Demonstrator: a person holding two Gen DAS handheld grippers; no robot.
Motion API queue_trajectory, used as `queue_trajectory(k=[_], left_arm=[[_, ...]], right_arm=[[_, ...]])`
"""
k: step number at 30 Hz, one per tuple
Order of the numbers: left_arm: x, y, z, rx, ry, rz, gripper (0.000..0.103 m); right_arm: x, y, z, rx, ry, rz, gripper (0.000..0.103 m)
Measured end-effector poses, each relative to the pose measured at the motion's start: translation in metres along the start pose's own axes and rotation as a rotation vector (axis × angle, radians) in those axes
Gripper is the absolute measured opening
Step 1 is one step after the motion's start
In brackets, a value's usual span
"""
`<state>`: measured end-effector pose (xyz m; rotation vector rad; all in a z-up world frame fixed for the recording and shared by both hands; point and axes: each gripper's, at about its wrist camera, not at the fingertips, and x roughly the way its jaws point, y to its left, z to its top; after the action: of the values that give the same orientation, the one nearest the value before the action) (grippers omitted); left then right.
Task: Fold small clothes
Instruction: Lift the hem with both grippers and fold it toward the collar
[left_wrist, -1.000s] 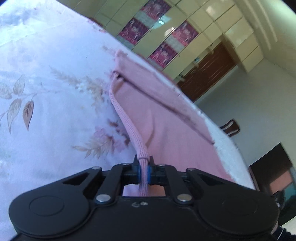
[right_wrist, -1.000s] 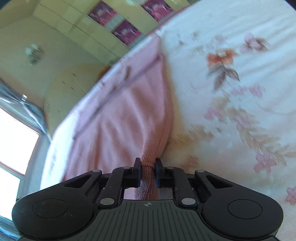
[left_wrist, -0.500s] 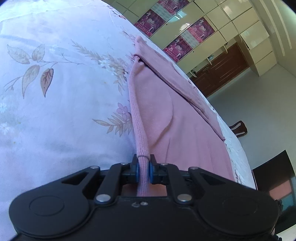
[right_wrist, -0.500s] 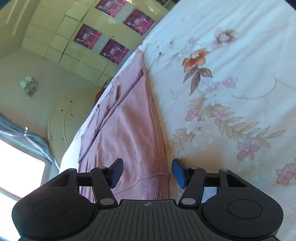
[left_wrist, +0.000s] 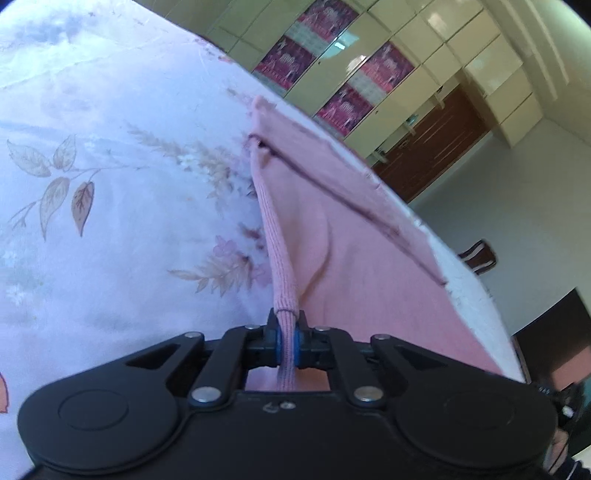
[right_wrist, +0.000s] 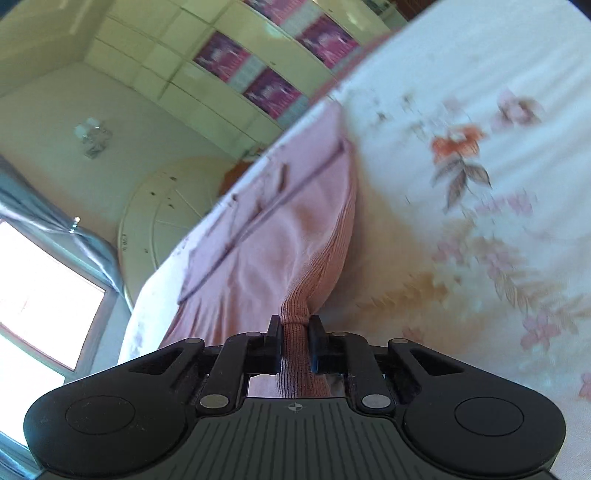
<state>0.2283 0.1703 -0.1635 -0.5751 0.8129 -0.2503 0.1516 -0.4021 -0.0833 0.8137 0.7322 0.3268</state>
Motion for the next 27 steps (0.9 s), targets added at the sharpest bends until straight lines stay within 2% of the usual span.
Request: queue_trajectory(k=[1,3,4,8,13,16,19,22,27], left_arm=[[0.007,0.004,-0.002,-0.013,0.026,0.013,0.005],[0.006,0.009,-0.002,-0.064,0.011,-0.008,0.005],[0.003,0.009,0.000,-0.083,-0.003,-0.020,0.005],[-0.011,0.007,0.014,-0.147,-0.067,-0.096,0.005],[-0.013,-0.014,0.059,-0.162,-0.146,-0.151,0.005],[-0.002,-0.032,0.101,-0.144,-0.182,-0.176,0.005],[0.023,-0.049,0.144,-0.115,-0.183,-0.173,0.005],[0.063,-0.058,0.187,-0.099,-0.167,-0.150,0.005],[0.139,-0.057,0.246,-0.091,-0.130,-0.101,0.005]], right_arm=[[0.004,-0.001,0.000,-0.012,0.019,-0.042,0.013],[0.024,-0.010,-0.004,0.000,0.125,-0.124,0.013],[0.030,-0.013,-0.007,-0.005,0.142,-0.150,0.013],[0.010,0.002,0.006,0.059,0.010,-0.035,0.013],[0.008,0.048,0.043,-0.027,-0.075,-0.003,0.013],[0.019,0.068,0.072,-0.021,-0.135,0.001,0.013],[0.036,0.077,0.106,0.007,-0.182,0.011,0.013],[0.067,0.077,0.147,0.043,-0.194,0.004,0.013],[0.139,0.058,0.209,0.093,-0.159,-0.027,0.013]])
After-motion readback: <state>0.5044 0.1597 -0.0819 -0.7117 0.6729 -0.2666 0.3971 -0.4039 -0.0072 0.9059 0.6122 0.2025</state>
